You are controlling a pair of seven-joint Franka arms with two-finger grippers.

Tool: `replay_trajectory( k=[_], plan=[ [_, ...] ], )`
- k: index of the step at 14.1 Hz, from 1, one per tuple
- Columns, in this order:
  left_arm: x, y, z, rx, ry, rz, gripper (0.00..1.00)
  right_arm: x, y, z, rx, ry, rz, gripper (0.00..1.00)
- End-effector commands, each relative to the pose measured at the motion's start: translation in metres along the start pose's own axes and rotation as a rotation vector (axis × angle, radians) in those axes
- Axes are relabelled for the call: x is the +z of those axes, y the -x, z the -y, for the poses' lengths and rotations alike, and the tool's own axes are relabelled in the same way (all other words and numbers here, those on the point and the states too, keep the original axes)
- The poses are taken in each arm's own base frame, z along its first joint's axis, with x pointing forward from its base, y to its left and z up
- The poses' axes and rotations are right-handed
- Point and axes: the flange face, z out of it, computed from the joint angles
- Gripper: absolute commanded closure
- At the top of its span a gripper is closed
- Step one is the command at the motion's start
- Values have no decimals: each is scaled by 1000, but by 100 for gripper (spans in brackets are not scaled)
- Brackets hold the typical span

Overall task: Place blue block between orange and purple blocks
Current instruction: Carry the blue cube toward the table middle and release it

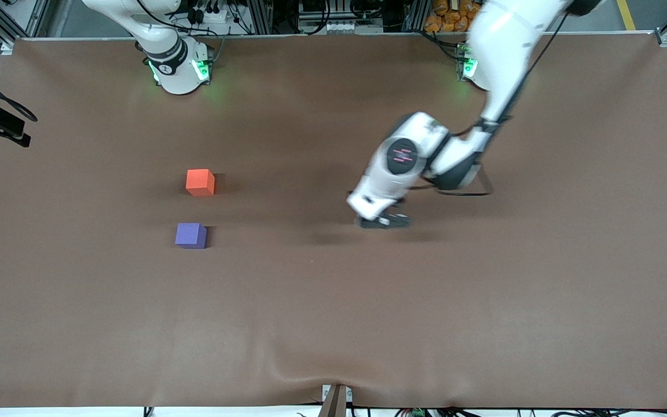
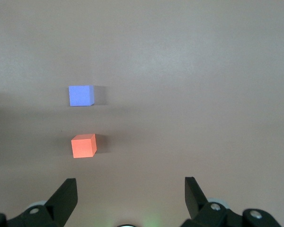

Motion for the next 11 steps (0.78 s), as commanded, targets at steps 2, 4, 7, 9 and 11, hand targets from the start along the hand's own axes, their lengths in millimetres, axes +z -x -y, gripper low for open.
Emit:
replay_trajectory(
  k=[2, 4, 7, 9, 11],
  plan=[
    [49, 20, -63, -17, -30, -30, 42, -3, 7, -1, -3, -18, -9, 0],
    [42, 30, -72, 20, -42, -62, 0, -3, 7, -1, -3, -18, -9, 0],
    [-8, 10, -59, 5, -42, -103, 0, -3, 7, -1, -3, -19, -8, 0],
    [-68, -14, -31, -6, -58, -106, 0, -3, 7, -2, -2, -17, -8, 0],
    [-118, -38, 9, -29, -78, -89, 0, -3, 7, -2, -2, -17, -6, 0]
  ],
)
